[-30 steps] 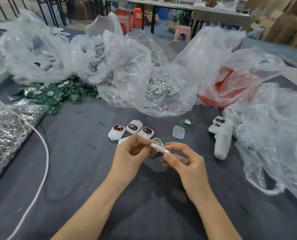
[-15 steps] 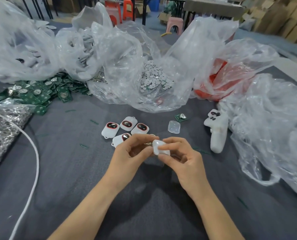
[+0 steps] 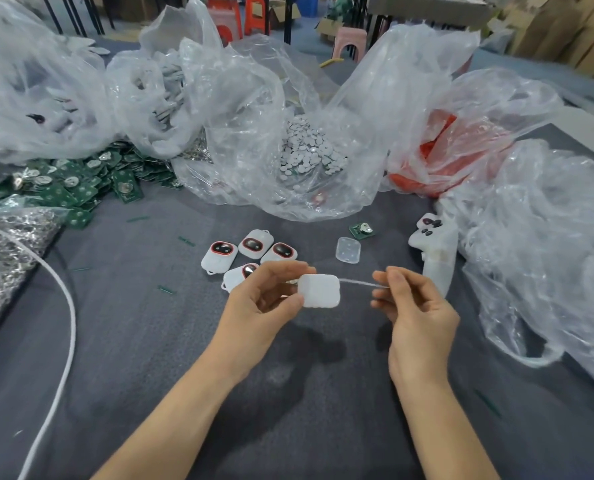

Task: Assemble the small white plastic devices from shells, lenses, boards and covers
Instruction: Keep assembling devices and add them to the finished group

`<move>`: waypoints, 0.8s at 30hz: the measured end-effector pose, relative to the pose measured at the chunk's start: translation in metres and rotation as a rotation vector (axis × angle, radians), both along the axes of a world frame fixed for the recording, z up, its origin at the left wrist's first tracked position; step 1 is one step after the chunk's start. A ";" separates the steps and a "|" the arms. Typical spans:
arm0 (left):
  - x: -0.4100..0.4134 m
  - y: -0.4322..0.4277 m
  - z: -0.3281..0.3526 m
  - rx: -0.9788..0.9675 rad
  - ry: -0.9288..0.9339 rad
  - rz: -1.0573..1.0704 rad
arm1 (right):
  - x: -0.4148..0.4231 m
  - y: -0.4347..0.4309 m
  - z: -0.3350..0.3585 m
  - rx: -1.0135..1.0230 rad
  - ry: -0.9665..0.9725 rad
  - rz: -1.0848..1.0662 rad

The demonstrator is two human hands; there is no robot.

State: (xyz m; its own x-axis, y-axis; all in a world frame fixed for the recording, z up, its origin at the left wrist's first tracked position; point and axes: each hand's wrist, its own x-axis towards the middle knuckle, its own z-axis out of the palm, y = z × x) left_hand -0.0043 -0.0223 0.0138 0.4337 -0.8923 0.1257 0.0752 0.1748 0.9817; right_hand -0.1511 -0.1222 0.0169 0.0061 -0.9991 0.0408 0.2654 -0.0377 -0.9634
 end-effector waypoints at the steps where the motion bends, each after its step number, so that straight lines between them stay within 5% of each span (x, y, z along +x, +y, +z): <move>1: 0.000 0.000 0.000 0.001 0.005 0.000 | -0.001 -0.001 0.000 -0.007 0.000 -0.055; 6: 0.002 -0.002 -0.004 -0.006 0.037 -0.003 | -0.004 -0.002 -0.001 -0.048 0.067 -0.179; 11: 0.003 -0.003 -0.005 -0.036 0.116 -0.016 | -0.001 0.006 -0.002 -0.463 0.533 -0.245; 14: 0.003 -0.003 -0.003 -0.054 0.151 -0.020 | 0.000 0.009 -0.003 -0.626 0.424 -0.148; 20: 0.000 -0.004 0.003 -0.048 0.008 -0.021 | 0.011 0.023 0.000 -0.658 0.554 0.337; 24: 0.002 -0.004 0.006 -0.073 -0.024 0.092 | 0.001 0.014 0.005 -0.309 0.425 0.495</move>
State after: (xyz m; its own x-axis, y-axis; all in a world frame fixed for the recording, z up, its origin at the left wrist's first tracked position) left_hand -0.0020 -0.0261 0.0195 0.5094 -0.8369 0.2003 0.0319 0.2510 0.9675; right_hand -0.1500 -0.1082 0.0221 0.5329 -0.8186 0.2144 -0.0735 -0.2972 -0.9520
